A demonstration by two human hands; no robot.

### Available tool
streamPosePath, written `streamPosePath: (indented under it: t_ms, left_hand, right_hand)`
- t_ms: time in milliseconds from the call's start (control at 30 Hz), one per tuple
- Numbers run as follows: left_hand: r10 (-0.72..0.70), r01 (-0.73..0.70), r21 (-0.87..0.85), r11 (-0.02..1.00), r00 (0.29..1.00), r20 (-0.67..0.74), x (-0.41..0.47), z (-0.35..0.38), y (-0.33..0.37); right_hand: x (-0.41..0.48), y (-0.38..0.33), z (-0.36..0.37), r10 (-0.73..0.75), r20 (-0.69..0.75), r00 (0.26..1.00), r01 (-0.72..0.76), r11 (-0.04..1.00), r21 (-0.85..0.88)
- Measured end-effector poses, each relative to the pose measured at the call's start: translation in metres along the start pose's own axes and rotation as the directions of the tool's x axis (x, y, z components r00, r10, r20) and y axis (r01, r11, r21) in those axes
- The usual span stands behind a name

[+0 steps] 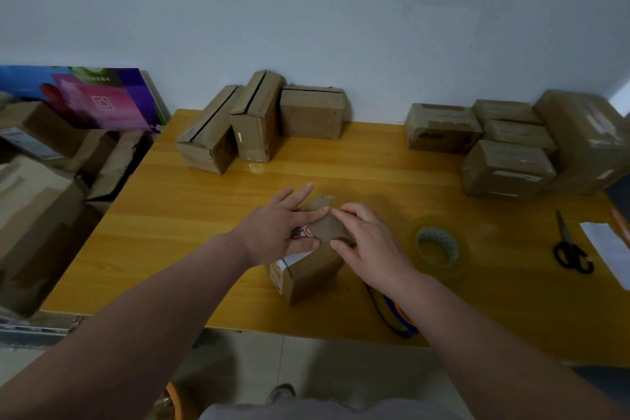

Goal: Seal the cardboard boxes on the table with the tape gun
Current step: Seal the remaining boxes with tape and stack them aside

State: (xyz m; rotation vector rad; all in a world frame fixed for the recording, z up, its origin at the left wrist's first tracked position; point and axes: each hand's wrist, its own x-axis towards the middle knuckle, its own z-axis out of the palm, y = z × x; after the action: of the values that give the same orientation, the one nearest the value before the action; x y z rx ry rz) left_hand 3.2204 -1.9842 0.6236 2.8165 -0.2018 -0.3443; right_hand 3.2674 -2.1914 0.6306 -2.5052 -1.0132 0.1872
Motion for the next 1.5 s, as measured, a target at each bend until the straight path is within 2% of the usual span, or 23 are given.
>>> streamPosePath:
  t_ms: [100,167,267,333,433,533,633,733,1033,1167,1400,1500]
  left_hand:
    - [0.056,-0.050,0.065,0.997,0.994,-0.093,-0.002,0.005,0.003]
    - [0.039,-0.027,0.081,0.996,0.989,-0.142,-0.006,0.004,0.005]
    - [0.079,-0.064,0.060,0.996,0.956,-0.283,-0.014,0.003,0.007]
    - [0.142,-0.109,0.105,0.988,0.910,-0.389,-0.016,0.009,0.006]
    - [0.159,-0.131,0.092,0.987,0.871,-0.464,-0.017,0.016,0.009]
    - [0.170,-0.170,0.047,0.984,0.848,-0.502,-0.019,0.018,0.014]
    - [0.151,-0.174,0.005,0.985,0.838,-0.524,-0.021,0.019,0.015]
    - [0.110,-0.152,-0.043,0.988,0.859,-0.500,-0.023,0.020,0.012]
    - [0.105,-0.150,-0.058,0.987,0.875,-0.473,-0.021,0.018,0.010]
    - [0.118,-0.176,-0.068,0.982,0.854,-0.507,-0.018,0.022,0.008]
    - [0.108,-0.181,-0.067,0.981,0.801,-0.589,-0.018,0.024,0.007]
    - [0.094,-0.168,-0.070,0.983,0.797,-0.596,-0.018,0.024,0.006]
  right_hand:
    - [-0.005,0.003,-0.002,-0.023,-0.079,0.997,0.028,0.998,0.051]
    - [-0.009,0.004,-0.005,-0.021,-0.141,0.990,0.032,0.996,0.077]
    - [-0.014,0.008,-0.007,0.040,-0.155,0.987,-0.027,0.996,0.088]
    - [-0.016,0.013,-0.005,0.134,-0.100,0.986,-0.120,0.984,0.133]
    - [-0.019,0.022,0.002,0.229,0.079,0.970,-0.238,0.961,0.139]
    - [-0.019,0.026,0.009,0.170,0.194,0.966,-0.197,0.972,0.130]
    - [-0.014,0.025,0.010,0.119,0.208,0.971,-0.157,0.972,0.174]
    - [-0.011,0.024,0.008,0.091,0.200,0.976,-0.125,0.978,0.165]
    - [-0.010,0.011,0.006,-0.031,0.214,0.976,0.038,0.999,-0.028]
    - [-0.012,0.010,0.006,-0.039,0.213,0.976,0.052,0.997,-0.058]
    - [-0.012,0.008,-0.003,-0.068,0.306,0.950,0.093,0.993,-0.067]
    - [-0.004,0.006,-0.009,-0.026,0.286,0.958,0.039,0.999,-0.038]
